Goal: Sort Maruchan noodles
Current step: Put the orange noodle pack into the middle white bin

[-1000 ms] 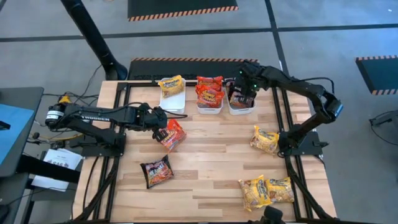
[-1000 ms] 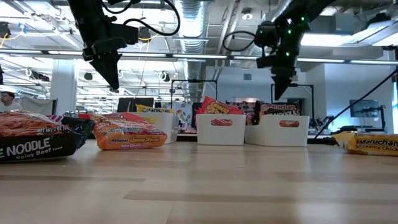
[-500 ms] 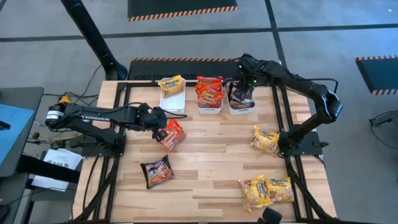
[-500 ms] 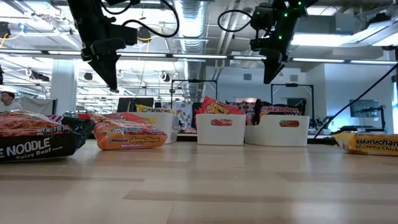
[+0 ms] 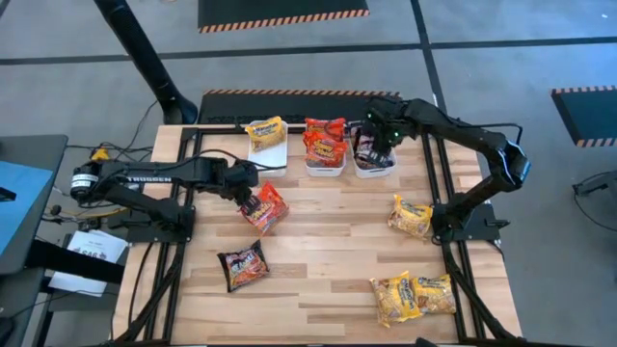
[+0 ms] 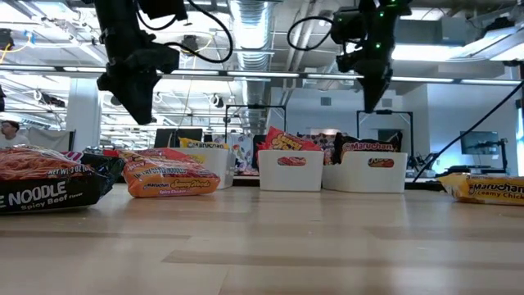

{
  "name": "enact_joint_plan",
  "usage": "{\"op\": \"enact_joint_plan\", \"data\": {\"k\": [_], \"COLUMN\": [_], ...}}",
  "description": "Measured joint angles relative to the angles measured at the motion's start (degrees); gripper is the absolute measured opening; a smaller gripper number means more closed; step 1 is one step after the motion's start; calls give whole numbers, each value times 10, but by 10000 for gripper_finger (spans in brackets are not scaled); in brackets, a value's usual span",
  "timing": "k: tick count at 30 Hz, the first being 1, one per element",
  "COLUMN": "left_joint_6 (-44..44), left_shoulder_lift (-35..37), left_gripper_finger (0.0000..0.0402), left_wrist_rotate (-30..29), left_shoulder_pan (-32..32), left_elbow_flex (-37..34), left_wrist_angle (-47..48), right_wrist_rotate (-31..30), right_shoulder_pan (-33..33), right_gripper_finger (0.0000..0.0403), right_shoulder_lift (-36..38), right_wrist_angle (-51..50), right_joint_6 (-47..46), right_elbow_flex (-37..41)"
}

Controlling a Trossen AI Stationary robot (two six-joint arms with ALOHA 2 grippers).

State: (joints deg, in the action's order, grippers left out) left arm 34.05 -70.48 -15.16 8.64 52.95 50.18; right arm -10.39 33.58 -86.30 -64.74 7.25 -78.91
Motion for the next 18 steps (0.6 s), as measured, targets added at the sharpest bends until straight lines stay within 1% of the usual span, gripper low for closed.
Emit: {"op": "enact_joint_plan", "data": {"k": [4,7,9,13,18], "left_joint_6": [21,26,32,42,46], "left_shoulder_lift": [0,0,0,0,0], "left_gripper_finger": [104,104,101,99,99], "left_wrist_rotate": [14,31,59,139,190], "left_shoulder_pan": [1,-4,-9,-27,-55], "left_elbow_flex": [0,0,0,0,0], "left_wrist_angle": [-11,-21,-25,-35,-29], "right_wrist_rotate": [0,0,0,0,0], "right_shoulder_pan": [-17,-32,-42,-58,-71], "right_gripper_finger": [175,185,190,196,196], "right_shoulder_lift": [0,0,0,0,0], "right_wrist_angle": [-60,-71,-69,-69,-68], "right_joint_6": [-13,-14,-14,-14,-16], "right_elbow_flex": [0,0,0,0,0]}}
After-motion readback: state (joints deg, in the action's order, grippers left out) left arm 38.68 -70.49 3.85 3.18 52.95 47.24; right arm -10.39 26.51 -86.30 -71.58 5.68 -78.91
